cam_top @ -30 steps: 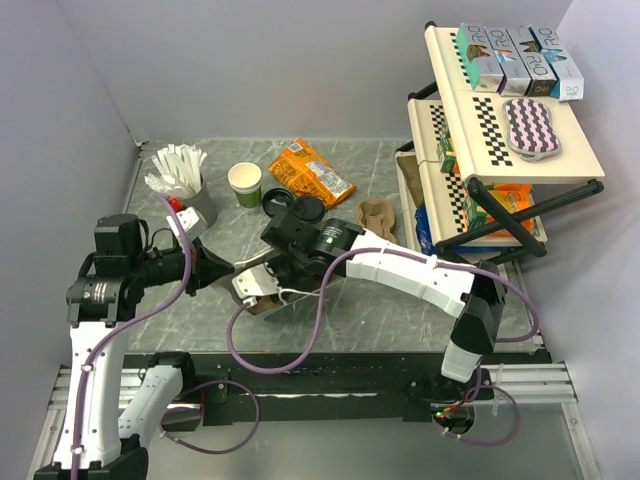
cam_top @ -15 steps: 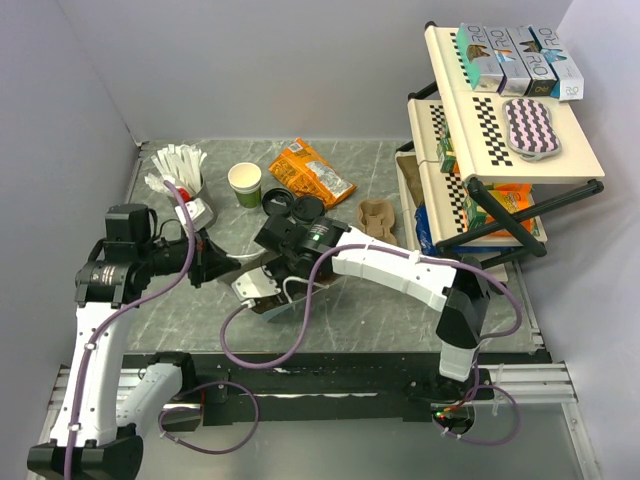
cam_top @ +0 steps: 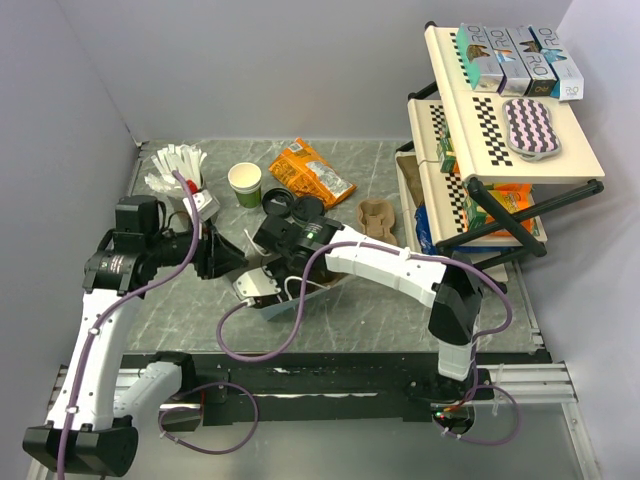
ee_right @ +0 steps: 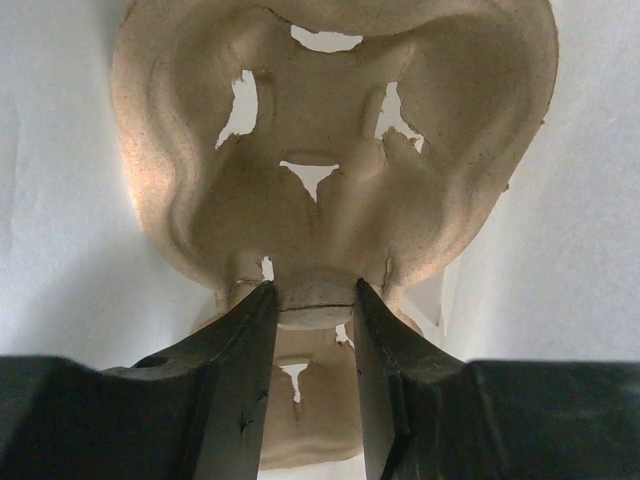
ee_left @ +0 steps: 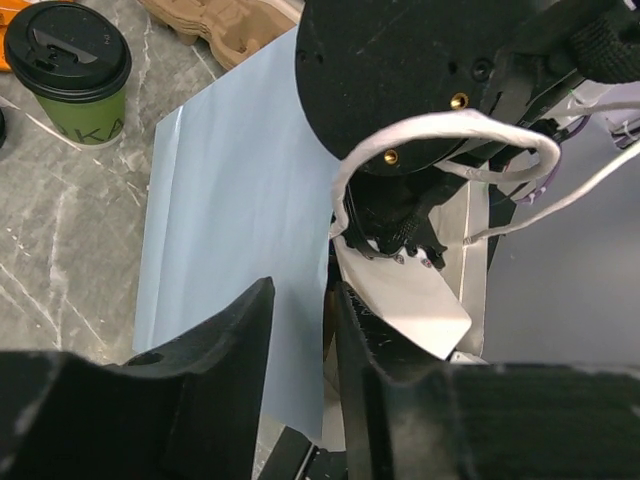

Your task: Pack the takeout coffee

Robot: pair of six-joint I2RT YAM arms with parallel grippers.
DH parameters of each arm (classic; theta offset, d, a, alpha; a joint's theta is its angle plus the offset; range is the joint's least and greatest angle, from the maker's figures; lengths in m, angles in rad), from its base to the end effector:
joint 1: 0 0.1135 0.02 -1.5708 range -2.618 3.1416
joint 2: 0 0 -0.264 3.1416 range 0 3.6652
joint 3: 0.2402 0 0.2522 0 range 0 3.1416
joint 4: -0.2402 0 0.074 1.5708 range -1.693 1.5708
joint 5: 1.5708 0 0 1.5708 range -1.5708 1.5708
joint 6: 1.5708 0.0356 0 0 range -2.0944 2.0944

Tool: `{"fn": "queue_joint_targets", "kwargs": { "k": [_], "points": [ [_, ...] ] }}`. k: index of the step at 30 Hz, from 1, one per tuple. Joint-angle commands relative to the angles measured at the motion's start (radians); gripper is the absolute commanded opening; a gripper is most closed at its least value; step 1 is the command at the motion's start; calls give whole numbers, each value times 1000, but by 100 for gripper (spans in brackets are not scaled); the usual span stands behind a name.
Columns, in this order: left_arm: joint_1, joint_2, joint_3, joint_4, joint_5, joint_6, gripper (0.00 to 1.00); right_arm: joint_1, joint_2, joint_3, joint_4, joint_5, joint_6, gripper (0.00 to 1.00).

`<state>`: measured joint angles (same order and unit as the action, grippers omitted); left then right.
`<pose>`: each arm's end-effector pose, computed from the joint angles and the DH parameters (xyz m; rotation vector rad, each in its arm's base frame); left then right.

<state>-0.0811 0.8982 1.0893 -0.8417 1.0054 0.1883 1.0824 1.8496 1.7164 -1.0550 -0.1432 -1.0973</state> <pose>0.1557 -0.0428 0.3691 0.7987 1.8854 -1.0322 0.1758 0.3417 0.2929 -2.4574 1.2392 0.1934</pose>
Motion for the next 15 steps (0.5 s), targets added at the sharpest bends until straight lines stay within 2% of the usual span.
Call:
{"fn": "queue_joint_targets", "kwargs": {
  "k": [1,8,10,11,12,14,15],
  "points": [
    [-9,-1,26,4,-10,0,42,-16,28,9,-22,56,-13,0],
    [-23,27,44,-28,-43,17,55,-33,39,-9,10,16,-6,0],
    [-22,16,55,-4,-106,-59,64,-36,33,-2,15,10,13,0],
    [-22,-2,61,22,-211,-100,68,-39,31,-1,27,13,20,0],
    [-22,-11,67,18,-241,-128,79,-39,28,-3,35,16,43,0],
    [-22,-25,102,-6,-284,-182,83,-39,23,0,52,36,69,0],
    [-20,-30,119,-61,-303,-181,88,-38,23,5,56,43,103,0]
  ]
}}
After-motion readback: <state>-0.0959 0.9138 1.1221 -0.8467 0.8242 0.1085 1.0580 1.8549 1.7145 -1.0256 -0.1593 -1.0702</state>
